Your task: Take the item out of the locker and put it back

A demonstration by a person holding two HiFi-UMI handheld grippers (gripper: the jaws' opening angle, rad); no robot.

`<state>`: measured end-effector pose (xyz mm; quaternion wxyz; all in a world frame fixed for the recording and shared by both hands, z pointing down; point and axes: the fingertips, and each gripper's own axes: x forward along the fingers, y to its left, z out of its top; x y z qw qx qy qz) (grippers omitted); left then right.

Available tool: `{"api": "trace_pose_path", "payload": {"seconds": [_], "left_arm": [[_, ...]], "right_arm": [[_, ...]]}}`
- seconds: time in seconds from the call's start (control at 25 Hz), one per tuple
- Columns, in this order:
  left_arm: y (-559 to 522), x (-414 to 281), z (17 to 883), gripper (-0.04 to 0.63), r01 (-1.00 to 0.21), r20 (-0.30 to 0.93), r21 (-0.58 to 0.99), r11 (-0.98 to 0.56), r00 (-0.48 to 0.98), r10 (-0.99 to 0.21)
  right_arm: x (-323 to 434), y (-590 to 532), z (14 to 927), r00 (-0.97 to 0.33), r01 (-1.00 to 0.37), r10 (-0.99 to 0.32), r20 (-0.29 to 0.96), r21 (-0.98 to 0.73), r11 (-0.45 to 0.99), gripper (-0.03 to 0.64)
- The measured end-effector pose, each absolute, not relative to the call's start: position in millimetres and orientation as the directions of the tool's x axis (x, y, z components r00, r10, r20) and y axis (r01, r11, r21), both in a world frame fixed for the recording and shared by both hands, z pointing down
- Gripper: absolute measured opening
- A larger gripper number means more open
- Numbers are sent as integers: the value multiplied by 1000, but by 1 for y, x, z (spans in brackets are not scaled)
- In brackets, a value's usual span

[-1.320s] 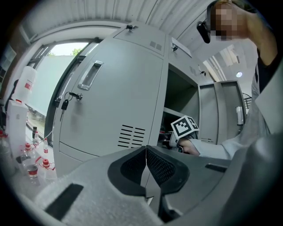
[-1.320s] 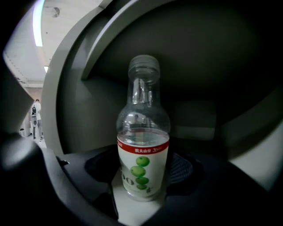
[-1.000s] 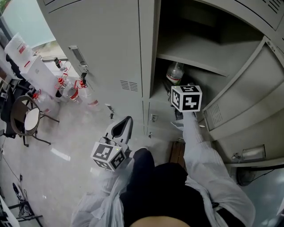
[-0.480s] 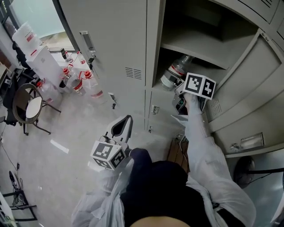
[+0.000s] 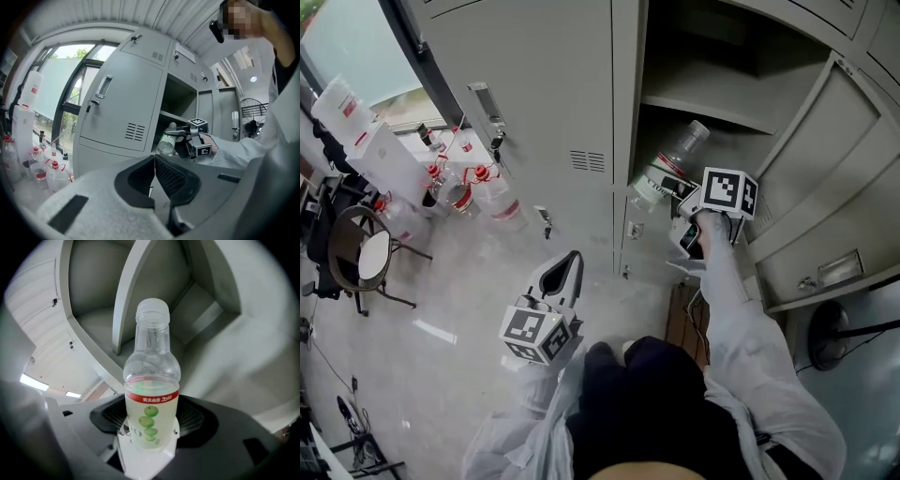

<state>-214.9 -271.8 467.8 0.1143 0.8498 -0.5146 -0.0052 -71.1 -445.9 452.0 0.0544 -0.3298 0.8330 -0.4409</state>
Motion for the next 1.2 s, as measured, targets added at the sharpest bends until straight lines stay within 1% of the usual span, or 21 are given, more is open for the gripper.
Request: {"api": "trace_pose_path", "payload": {"seconds": [0.2, 0.4, 0.52, 0.68, 0.76, 0.88, 1.04, 1.2], "left_arm": [[-265, -225, 472, 8, -846, 119, 221, -486, 518, -847], [-260, -234, 479, 8, -821, 131, 236, -519, 557, -820], [-258, -237, 482, 8, -802, 133, 243, -546, 585, -800], [-253, -233, 483, 8, -762, 121, 247, -599, 638, -761], [-250, -230, 484, 8, -741, 116, 241, -627, 663, -739], [-244, -230, 487, 8, -717, 114, 241, -654, 690, -714], [-235, -225, 493, 8, -687, 118, 253, -681, 720, -684], [-232, -214, 495, 8, -658, 123, 255, -709, 749, -651]], "right_arm": [[-79, -413, 460, -781, -485, -591, 203, -793, 368, 308], [-95, -374, 464, -792, -486, -578, 199, -779, 397, 308], [-99, -350, 460, -781, -509, -594, 194, -748, 426, 308], [-94, -319, 458, -744, -576, -635, 207, -681, 453, 308], [-91, -304, 455, -725, -617, -655, 215, -624, 479, 308], [-82, -284, 447, -652, -726, -720, 238, -472, 501, 308], [-65, -265, 439, -520, -850, -812, 264, -253, 462, 308], [-47, -257, 431, -432, -902, -861, 269, -148, 406, 308]]}}
